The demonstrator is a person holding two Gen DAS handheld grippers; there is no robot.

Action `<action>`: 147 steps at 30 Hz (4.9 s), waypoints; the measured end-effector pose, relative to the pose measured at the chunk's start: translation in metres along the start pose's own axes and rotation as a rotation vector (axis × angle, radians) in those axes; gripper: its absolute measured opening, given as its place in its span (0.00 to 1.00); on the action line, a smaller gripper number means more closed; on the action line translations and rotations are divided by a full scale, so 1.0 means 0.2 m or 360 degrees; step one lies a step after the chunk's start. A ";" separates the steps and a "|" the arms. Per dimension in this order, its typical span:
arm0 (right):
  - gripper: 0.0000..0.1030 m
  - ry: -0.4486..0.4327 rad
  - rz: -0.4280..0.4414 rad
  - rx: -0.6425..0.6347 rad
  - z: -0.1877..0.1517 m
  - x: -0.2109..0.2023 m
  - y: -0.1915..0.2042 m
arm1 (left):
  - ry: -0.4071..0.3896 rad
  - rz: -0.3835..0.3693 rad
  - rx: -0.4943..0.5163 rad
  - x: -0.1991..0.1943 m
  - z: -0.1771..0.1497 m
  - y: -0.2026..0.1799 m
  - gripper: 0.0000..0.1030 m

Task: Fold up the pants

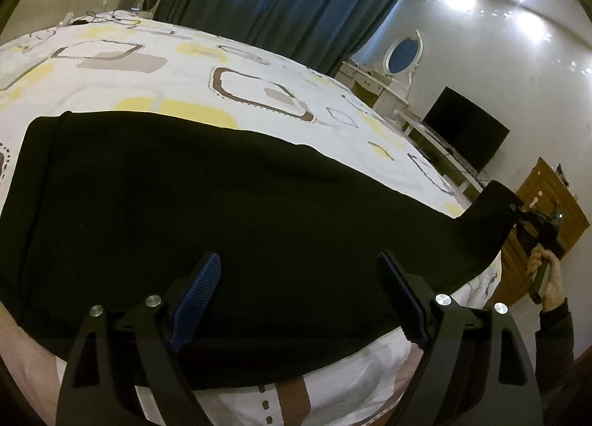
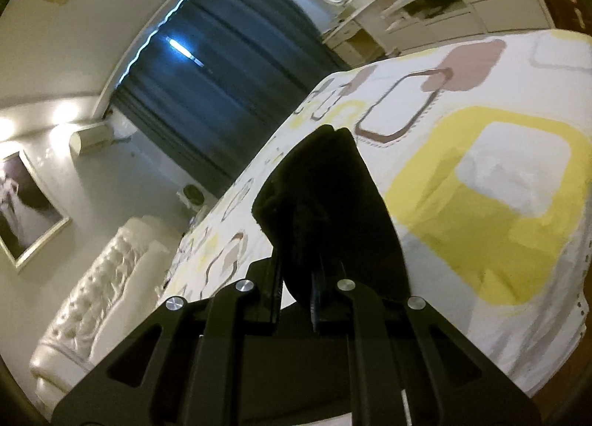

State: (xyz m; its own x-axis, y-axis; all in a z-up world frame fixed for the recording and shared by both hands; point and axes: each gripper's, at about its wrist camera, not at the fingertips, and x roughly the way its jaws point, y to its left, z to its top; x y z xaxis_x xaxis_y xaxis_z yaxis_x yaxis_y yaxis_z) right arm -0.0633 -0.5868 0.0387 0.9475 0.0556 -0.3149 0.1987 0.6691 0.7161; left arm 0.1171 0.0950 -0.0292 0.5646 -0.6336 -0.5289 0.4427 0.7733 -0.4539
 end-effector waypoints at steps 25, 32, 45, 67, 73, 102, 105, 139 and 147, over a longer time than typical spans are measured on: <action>0.11 0.0289 0.0096 -0.0359 -0.37 0.30 0.58 | -0.0039 0.0002 0.0012 0.02 -0.04 0.01 0.83; 0.11 0.0384 0.0136 -0.0389 -0.47 0.38 0.67 | -0.0039 0.0001 0.0013 0.02 -0.04 0.02 0.83; 0.11 0.0509 0.0188 -0.0471 -0.63 0.46 0.80 | -0.0038 -0.0001 0.0014 0.02 -0.04 0.02 0.83; 0.11 0.0739 0.0223 -0.0549 -0.92 0.66 0.92 | -0.0036 -0.0005 0.0018 0.02 -0.04 0.02 0.83; 0.11 0.0791 0.0216 -0.0563 -0.98 0.70 0.92 | -0.0036 -0.0006 0.0020 0.02 -0.05 0.02 0.83; 0.12 0.0968 0.0235 -0.0731 -1.19 0.75 1.03 | -0.0034 -0.0008 0.0024 0.02 -0.05 0.02 0.83; 0.12 0.0978 0.0225 -0.0758 -1.21 0.75 1.03 | -0.0034 -0.0010 0.0024 0.02 -0.05 0.02 0.83; 0.22 0.0994 0.0098 -0.1211 -1.37 0.65 1.08 | -0.0031 -0.0012 0.0028 0.03 -0.04 0.03 0.83; 0.33 0.1009 0.0117 -0.1217 -1.38 0.63 1.10 | -0.0030 -0.0013 0.0029 0.03 -0.04 0.03 0.83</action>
State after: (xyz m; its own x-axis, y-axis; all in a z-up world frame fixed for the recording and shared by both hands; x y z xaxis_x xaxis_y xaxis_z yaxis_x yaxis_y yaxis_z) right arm 0.0308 -0.2280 -0.0161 0.5979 0.3524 -0.7200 -0.2812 0.9333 0.2233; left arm 0.1170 0.0957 -0.0399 0.5738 -0.6397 -0.5114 0.4601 0.7683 -0.4449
